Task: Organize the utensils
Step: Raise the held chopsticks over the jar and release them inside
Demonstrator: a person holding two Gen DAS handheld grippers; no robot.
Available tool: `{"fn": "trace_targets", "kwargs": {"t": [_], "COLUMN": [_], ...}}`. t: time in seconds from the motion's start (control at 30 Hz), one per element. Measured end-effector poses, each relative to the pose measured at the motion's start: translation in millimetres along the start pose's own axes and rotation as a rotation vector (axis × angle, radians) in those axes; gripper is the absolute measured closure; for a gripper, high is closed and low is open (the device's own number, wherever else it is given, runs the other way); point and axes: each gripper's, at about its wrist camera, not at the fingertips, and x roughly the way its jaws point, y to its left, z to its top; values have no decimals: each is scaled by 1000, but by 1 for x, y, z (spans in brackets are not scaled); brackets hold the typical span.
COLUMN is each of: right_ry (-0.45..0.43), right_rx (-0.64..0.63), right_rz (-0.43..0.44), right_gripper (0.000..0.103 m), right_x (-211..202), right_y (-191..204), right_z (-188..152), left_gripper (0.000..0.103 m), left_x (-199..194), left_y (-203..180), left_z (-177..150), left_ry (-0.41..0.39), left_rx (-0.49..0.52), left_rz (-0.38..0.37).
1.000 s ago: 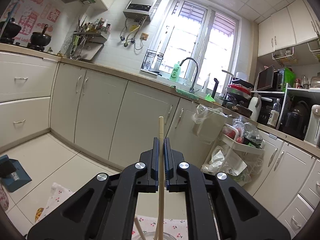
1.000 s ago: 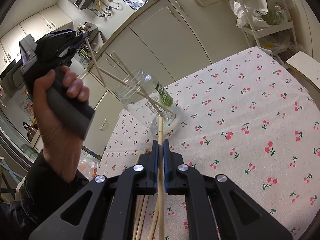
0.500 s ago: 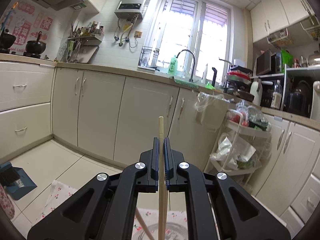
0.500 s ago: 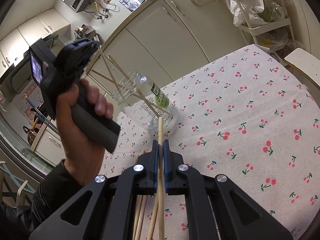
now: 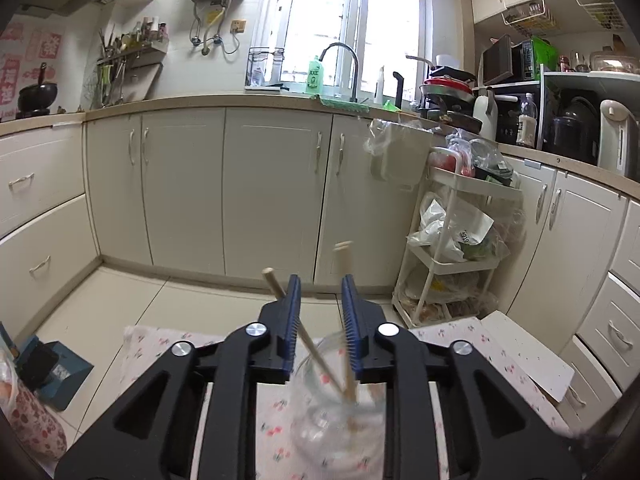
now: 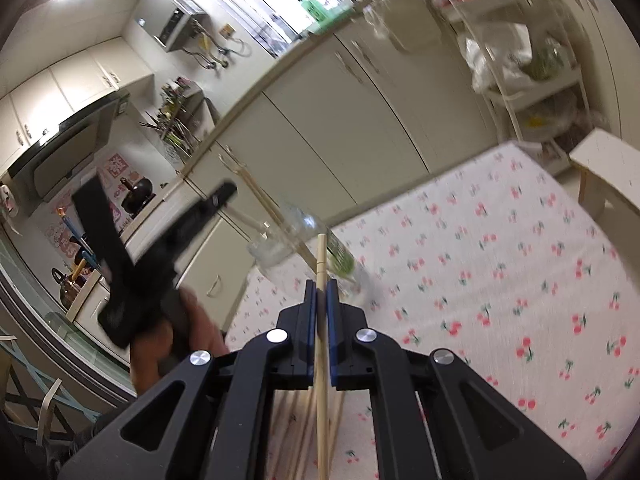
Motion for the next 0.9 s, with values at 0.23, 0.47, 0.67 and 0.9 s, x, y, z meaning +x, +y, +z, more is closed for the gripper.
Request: {"fn": "trace_targets", "kwargs": {"t": [0.23,0.47,0.67,0.9], "right_ry": [-113,-314,-454,-456], "right_rx": [-64,-82,-76,-82], "right_rz": [39,50,9,-75], "right_gripper": [97,97,97,97], "right_x": [14,32,61,110], "right_y": [37,71,83,73], "right_z": [43,94,122,122], "left_gripper": [58,56,56,54], "left_x": [-38,-40,-35,-40], "left_y": [38,76,92,96], "left_z": [-20,-50,-73,-76], "left_ry": [24,87,126,100], "left_rx": [-84,-184,-239,-254], "left_rz": [48,96,104,94]}}
